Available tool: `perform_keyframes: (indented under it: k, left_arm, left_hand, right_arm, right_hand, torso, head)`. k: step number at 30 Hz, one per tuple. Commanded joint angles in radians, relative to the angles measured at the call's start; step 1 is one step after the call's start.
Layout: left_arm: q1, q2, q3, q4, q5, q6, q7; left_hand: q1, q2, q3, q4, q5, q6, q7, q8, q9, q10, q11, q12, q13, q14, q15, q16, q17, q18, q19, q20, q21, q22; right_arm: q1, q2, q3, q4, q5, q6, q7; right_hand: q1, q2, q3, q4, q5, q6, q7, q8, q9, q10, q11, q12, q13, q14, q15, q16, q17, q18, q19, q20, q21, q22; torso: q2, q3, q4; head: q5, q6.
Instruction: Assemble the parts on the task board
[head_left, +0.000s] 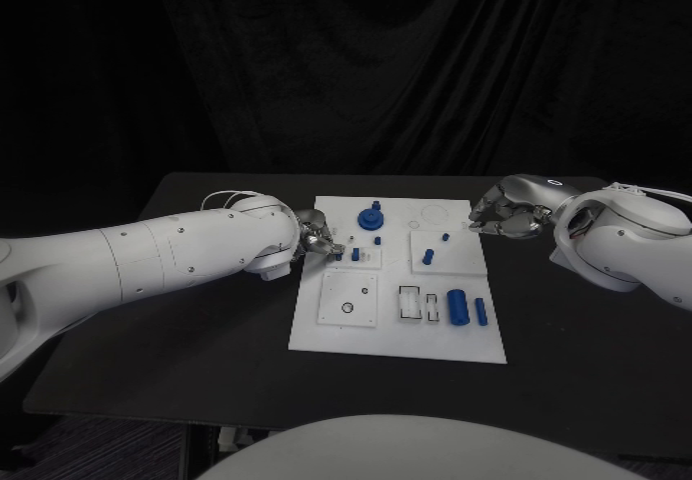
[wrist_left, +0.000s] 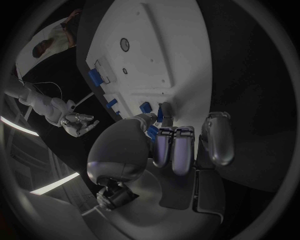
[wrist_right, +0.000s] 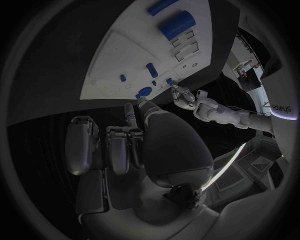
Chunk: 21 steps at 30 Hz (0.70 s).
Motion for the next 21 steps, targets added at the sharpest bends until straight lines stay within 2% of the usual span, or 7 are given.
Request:
perform_keyframes:
  k: [1, 21]
  left_arm:
    - [-0.004, -0.003, -0.002, 0.012, -0.003, -0.002, 0.009]
    - [-0.004, -0.020, -0.002, 0.031, -0.003, -0.004, -0.006]
  left_hand:
    - [0.012, 0.006, 0.013, 0.000, 0.015, 0.003, -0.003, 0.000, 0.002, 0.077, -0.002, -0.006, 0.236, 0.090, 0.003, -0.004, 0.228, 0.009, 0.003, 0.000, -0.006, 0.120]
    - [0.020, 0.010, 0.027, -0.004, 0.031, 0.011, -0.005, 0.005, 0.005, 0.074, -0.003, -0.011, 0.233, 0.087, 0.002, -0.008, 0.223, 0.009, 0.003, -0.001, -0.007, 0.121]
  right_arm:
    - [-0.002, -0.002, 0.001, 0.002, 0.000, 0.008, -0.024]
    - [-0.002, -0.004, 0.001, 0.002, 0.000, 0.013, -0.028]
  right_hand:
    - [0.009, -0.001, 0.000, -0.007, 0.002, 0.007, -0.002, -0.005, -0.002, 0.104, -0.002, 0.003, 0.264, 0.104, 0.000, 0.003, 0.263, 0.013, -0.008, 0.000, -0.005, 0.193]
    - [0.010, 0.000, 0.001, -0.008, 0.003, 0.007, -0.003, -0.005, -0.002, 0.104, -0.002, 0.003, 0.264, 0.104, 0.000, 0.003, 0.263, 0.014, -0.009, 0.000, -0.007, 0.193]
  torso:
    - [0.000, -0.0001, 0.0005]
    - [0.000, -0.0002, 0.0000]
  head:
    - [0.001, 0.000]
    - [0.002, 0.000]
